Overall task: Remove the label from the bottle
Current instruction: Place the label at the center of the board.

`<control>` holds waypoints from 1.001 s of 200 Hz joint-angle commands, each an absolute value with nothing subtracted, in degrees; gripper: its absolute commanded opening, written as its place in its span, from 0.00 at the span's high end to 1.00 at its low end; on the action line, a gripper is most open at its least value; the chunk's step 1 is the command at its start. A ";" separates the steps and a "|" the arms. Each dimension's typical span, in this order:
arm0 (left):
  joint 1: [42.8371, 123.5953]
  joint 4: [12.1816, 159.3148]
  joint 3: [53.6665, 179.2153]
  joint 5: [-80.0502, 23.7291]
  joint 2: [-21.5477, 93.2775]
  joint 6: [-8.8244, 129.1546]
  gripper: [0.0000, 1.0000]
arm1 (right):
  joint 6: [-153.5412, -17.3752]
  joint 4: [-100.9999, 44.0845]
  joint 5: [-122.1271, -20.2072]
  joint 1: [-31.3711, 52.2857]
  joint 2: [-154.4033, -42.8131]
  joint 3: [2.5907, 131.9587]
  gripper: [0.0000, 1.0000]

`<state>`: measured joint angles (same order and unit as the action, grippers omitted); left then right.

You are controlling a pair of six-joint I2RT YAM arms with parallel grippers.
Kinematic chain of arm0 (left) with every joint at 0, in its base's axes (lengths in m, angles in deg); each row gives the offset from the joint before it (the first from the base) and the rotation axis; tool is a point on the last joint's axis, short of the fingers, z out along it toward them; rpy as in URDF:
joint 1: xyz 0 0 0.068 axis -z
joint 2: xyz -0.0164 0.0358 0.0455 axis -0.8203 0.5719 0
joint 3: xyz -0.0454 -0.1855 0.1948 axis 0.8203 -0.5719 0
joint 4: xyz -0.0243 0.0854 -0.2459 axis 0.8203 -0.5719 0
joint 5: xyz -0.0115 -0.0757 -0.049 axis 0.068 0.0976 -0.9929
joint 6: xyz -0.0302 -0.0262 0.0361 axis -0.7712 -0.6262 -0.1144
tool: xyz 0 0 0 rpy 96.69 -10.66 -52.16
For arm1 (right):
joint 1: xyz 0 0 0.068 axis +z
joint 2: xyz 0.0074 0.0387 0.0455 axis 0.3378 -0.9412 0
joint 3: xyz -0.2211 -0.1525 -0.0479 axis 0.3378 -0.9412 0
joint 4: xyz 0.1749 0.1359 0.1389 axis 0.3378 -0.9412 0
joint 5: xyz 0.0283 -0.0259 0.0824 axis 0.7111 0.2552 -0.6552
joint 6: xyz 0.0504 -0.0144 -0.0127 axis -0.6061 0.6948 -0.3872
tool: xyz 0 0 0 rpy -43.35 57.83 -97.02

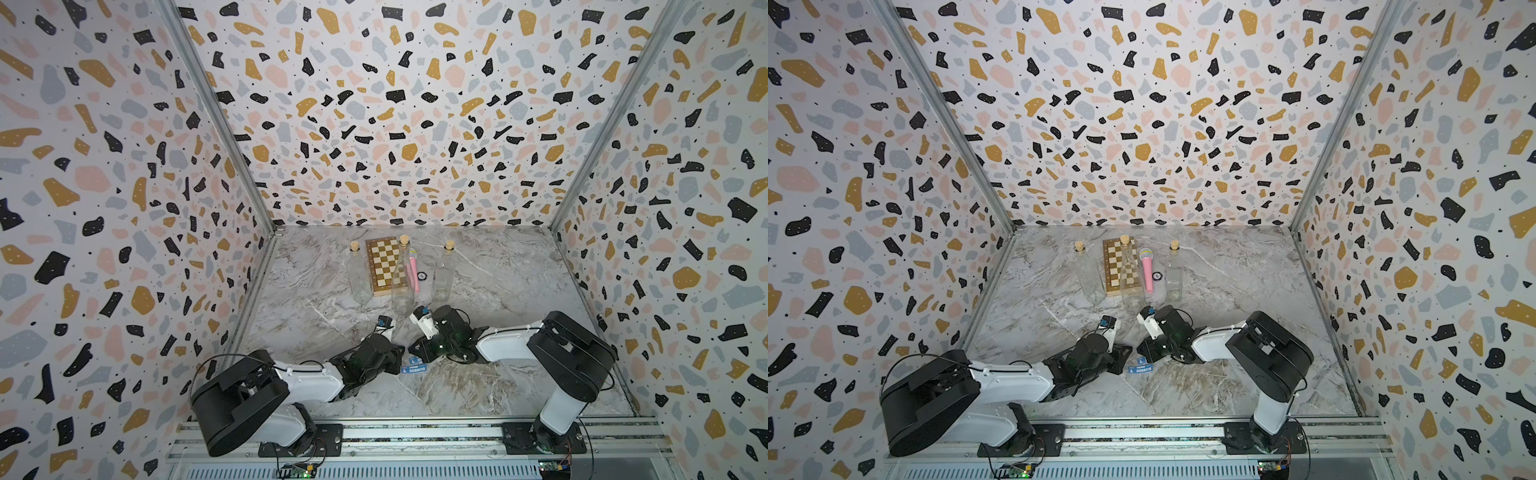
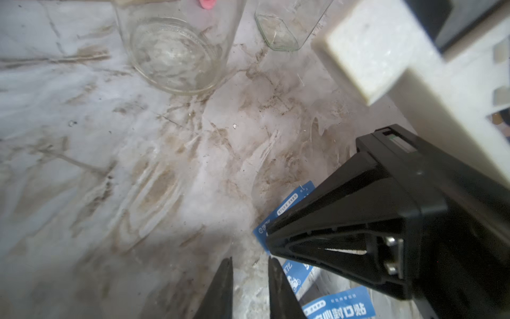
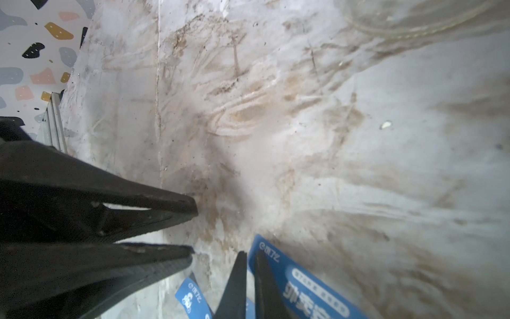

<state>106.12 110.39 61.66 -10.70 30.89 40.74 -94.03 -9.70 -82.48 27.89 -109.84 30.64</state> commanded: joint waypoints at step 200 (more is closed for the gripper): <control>105.30 68.51 66.21 6.68 -6.65 49.96 0.42 | -83.92 -19.91 -64.13 16.30 -67.51 22.62 0.58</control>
